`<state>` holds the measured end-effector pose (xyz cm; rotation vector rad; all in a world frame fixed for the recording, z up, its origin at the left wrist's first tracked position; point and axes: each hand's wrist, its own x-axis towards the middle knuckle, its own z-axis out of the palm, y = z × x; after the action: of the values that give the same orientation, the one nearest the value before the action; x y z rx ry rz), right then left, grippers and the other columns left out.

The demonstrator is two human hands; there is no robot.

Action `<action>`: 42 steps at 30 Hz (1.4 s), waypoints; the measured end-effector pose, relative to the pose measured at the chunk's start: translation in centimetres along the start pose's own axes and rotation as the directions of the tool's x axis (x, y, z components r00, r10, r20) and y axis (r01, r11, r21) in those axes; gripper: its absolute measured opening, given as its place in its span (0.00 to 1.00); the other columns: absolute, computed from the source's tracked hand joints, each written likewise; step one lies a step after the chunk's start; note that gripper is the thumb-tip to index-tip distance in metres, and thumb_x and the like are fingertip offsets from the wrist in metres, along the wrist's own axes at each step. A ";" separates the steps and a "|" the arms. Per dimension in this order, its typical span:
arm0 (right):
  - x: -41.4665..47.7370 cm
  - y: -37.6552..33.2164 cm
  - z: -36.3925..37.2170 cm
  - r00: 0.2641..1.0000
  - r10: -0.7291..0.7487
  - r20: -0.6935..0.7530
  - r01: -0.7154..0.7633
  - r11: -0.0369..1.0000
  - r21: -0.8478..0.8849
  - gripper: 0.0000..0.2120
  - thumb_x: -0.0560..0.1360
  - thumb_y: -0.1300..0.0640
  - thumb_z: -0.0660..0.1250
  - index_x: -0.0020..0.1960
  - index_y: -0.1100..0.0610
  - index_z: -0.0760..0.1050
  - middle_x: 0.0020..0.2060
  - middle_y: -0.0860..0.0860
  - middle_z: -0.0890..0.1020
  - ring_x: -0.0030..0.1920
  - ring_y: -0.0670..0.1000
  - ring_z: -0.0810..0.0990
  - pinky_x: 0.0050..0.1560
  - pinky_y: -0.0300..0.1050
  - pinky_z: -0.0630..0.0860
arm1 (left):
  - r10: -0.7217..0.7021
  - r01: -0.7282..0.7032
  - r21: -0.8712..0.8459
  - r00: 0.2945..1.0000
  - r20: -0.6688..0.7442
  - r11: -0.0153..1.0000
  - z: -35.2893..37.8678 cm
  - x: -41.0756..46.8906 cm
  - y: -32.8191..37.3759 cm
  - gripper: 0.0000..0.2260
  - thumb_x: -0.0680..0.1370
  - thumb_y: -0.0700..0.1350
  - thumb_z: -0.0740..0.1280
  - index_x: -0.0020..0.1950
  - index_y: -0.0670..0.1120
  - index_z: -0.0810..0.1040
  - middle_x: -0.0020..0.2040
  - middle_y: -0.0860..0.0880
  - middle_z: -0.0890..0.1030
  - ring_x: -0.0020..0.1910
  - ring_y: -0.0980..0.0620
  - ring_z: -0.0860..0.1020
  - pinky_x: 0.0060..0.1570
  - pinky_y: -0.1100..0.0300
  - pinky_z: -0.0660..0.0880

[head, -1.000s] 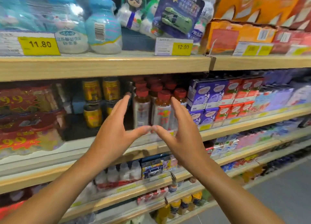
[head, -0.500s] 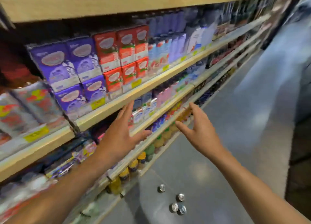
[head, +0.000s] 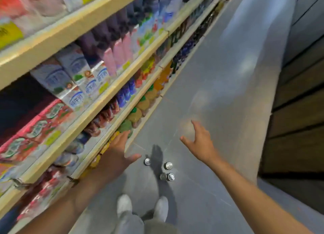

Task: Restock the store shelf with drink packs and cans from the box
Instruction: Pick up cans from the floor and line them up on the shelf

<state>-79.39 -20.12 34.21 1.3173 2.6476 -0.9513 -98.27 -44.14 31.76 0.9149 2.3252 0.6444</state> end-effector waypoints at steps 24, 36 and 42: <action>8.1 30.7 49.7 0.872 0.233 0.431 -0.057 0.922 -0.382 0.39 0.73 0.54 0.71 0.79 0.51 0.56 0.77 0.52 0.65 0.76 0.57 0.62 0.76 0.54 0.59 | -0.103 -0.103 0.386 0.873 0.477 0.917 44.1 21.7 -30.2 0.42 0.73 0.51 0.73 0.79 0.52 0.50 0.78 0.47 0.57 0.62 0.36 0.75 0.59 0.47 0.74; 10.3 35.2 61.8 0.941 0.094 0.325 0.099 0.843 -0.529 0.39 0.57 0.61 0.79 0.68 0.59 0.74 0.57 0.58 0.81 0.55 0.62 0.80 0.56 0.58 0.76 | -0.183 -0.108 0.502 0.850 0.495 0.858 53.6 27.8 -35.4 0.38 0.74 0.50 0.71 0.78 0.59 0.53 0.78 0.49 0.56 0.60 0.38 0.78 0.57 0.51 0.75; 10.7 36.0 63.1 0.960 0.135 0.244 0.038 0.804 -0.593 0.30 0.67 0.61 0.75 0.68 0.59 0.73 0.57 0.58 0.82 0.56 0.62 0.79 0.62 0.60 0.70 | -0.089 -0.101 0.410 0.904 0.419 0.906 54.9 28.1 -36.8 0.27 0.74 0.44 0.69 0.71 0.54 0.63 0.66 0.47 0.70 0.53 0.37 0.79 0.48 0.50 0.77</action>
<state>-74.35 -30.03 -38.34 1.0014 2.3735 -0.2161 -97.05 -35.42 -39.50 1.1229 2.0791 -0.0841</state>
